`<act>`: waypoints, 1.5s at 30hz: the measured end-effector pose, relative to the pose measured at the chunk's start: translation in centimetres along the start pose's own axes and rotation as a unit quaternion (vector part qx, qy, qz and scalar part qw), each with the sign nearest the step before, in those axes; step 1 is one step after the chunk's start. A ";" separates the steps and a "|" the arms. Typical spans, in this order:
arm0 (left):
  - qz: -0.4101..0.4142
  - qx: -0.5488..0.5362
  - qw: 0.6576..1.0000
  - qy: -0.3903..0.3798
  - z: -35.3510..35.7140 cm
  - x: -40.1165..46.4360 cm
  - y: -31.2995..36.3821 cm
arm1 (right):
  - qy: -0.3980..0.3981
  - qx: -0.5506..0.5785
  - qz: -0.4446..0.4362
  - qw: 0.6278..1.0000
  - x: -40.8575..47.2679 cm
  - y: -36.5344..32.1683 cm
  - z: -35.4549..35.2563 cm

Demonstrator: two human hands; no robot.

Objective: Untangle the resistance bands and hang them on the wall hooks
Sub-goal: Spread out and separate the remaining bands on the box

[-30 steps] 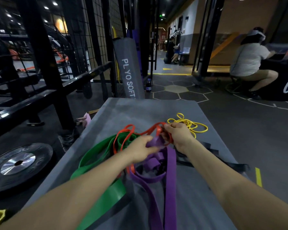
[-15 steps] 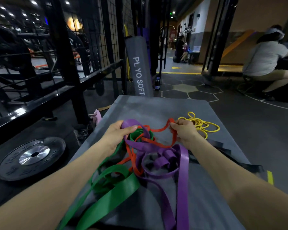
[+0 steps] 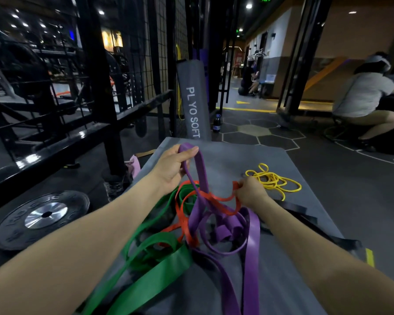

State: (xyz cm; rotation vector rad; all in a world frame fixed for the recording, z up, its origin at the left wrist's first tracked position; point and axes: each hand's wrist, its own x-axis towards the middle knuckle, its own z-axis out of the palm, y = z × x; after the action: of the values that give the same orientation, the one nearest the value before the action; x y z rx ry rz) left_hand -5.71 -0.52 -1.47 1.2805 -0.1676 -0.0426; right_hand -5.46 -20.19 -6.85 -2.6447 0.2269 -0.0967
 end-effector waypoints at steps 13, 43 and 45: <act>0.026 -0.112 0.990 -0.077 3.2 1.6 5.4 | -0.088 0.246 -0.131 0.956 -1.9 -4.7 -0.4; 0.191 0.397 0.898 -0.019 2.8 3.9 4.9 | -0.022 0.595 -0.068 0.800 2.5 -11.0 -9.2; 0.220 0.471 0.854 -0.016 2.4 3.9 4.6 | -0.037 0.624 -0.032 0.780 2.5 -10.3 -8.5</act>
State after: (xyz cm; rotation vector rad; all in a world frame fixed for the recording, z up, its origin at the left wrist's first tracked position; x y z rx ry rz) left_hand -2.48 -2.01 4.00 2.1920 -0.5551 0.4708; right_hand -2.43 -15.57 5.61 -1.3074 0.0056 -0.1093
